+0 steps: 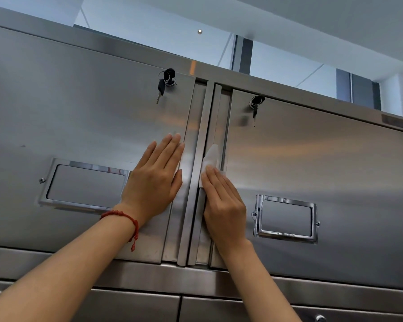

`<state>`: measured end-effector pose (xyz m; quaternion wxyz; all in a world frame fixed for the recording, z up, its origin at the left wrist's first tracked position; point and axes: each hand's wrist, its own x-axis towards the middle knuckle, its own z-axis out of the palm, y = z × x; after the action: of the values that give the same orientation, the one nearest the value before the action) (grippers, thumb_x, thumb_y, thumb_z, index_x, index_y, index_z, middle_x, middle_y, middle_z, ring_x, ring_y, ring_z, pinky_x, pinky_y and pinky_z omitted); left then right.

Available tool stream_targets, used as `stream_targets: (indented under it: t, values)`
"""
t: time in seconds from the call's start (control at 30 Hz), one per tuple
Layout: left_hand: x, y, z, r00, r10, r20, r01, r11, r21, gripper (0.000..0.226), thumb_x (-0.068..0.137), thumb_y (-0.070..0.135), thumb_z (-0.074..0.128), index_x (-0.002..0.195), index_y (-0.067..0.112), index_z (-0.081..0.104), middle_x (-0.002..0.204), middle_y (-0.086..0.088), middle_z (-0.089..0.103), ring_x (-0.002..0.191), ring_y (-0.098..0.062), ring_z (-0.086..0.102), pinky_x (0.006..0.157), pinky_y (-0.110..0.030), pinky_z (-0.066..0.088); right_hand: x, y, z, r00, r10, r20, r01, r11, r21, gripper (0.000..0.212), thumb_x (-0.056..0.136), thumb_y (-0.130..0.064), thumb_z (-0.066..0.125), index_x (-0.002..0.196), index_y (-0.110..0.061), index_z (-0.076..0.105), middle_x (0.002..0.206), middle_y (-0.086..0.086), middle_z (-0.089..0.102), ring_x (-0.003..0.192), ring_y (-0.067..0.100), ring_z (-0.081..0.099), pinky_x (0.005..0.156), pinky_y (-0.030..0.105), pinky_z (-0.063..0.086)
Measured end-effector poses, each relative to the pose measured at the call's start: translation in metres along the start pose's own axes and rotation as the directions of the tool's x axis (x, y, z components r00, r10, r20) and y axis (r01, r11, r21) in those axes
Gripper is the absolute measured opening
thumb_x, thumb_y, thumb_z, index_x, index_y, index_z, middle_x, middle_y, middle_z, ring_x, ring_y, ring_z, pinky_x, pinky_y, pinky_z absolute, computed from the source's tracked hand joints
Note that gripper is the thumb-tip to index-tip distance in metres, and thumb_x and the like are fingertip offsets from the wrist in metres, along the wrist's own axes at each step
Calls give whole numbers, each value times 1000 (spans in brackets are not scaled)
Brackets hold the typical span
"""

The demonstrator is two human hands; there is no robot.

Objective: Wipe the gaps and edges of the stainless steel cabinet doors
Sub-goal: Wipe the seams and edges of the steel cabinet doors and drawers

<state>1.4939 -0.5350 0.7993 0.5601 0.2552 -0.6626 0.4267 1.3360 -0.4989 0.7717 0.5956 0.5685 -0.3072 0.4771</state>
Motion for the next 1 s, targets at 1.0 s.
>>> stream_targets:
  t: [1.0]
  values:
    - [0,0,-1,1000,-6,10,6,1000,-5,53,92,26,32,136,-3,42,143,-21,39,135,-34,35,110,-49,29,-10,-5,1,1000,26,-15,-26,999,-32,45,66,17,75,108,5,68,115,19,65,110,29,62,97,39,47]
